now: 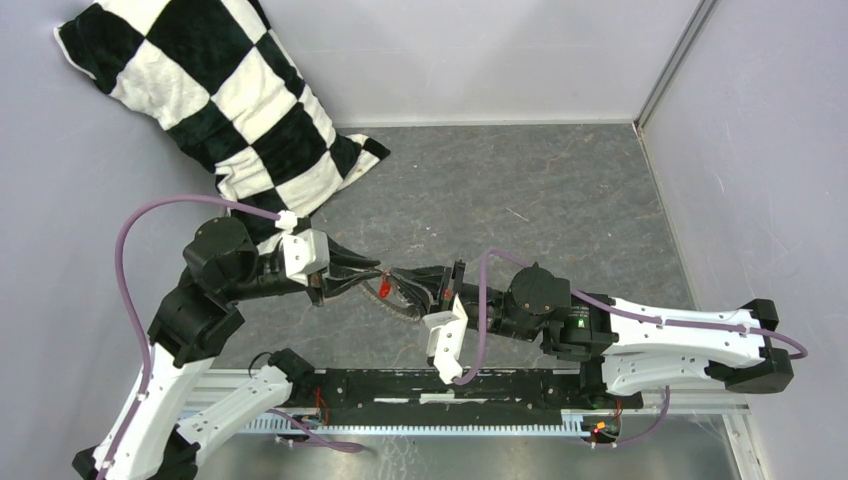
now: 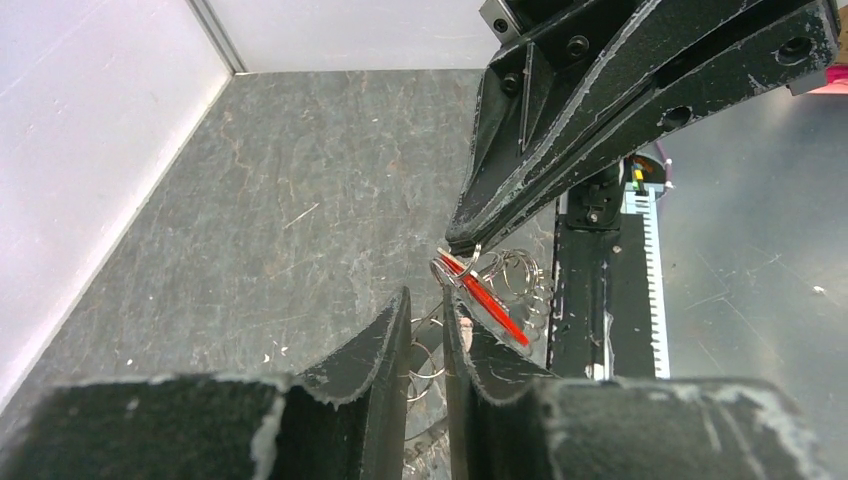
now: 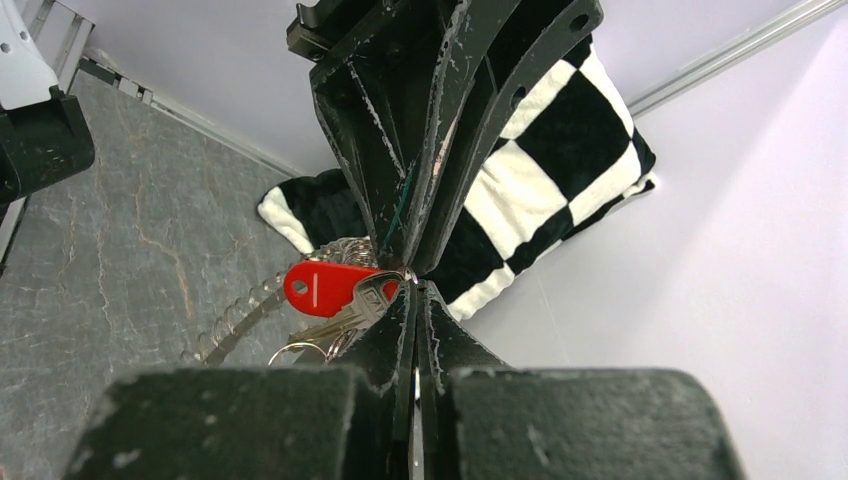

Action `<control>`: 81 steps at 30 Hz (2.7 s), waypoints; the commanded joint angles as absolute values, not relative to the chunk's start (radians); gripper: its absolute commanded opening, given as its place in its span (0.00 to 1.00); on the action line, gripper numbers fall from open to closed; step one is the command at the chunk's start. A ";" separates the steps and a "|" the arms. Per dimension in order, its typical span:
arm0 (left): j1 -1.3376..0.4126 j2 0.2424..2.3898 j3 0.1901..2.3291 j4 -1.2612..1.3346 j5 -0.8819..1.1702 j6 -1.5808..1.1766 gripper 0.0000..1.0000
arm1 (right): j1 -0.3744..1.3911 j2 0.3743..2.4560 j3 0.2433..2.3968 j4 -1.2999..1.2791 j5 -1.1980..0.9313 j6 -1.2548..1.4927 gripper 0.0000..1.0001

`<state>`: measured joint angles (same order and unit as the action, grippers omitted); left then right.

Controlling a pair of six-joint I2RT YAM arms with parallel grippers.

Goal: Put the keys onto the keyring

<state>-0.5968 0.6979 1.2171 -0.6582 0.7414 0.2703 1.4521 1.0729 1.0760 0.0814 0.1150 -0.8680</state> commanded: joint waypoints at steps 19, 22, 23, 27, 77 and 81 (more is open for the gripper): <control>-0.592 0.716 1.192 -0.671 0.864 0.213 0.32 | 1.442 1.091 1.152 0.138 0.157 -0.854 0.01; -0.592 0.709 1.190 -0.671 0.852 0.214 0.32 | 1.440 1.094 1.154 0.139 0.156 -0.854 0.01; -0.592 0.707 1.188 -0.670 0.843 0.215 0.32 | 1.440 1.094 1.154 0.140 0.156 -0.854 0.01; -0.592 0.704 1.181 -0.667 0.785 0.218 0.32 | 1.440 1.101 1.160 0.140 0.167 -0.853 0.01; -0.542 0.682 1.161 -0.580 0.827 0.090 0.28 | 1.435 1.118 1.169 0.129 0.177 -0.738 0.01; -0.540 0.682 1.161 -0.582 0.847 0.082 0.33 | 1.436 1.128 1.178 0.123 0.183 -0.740 0.01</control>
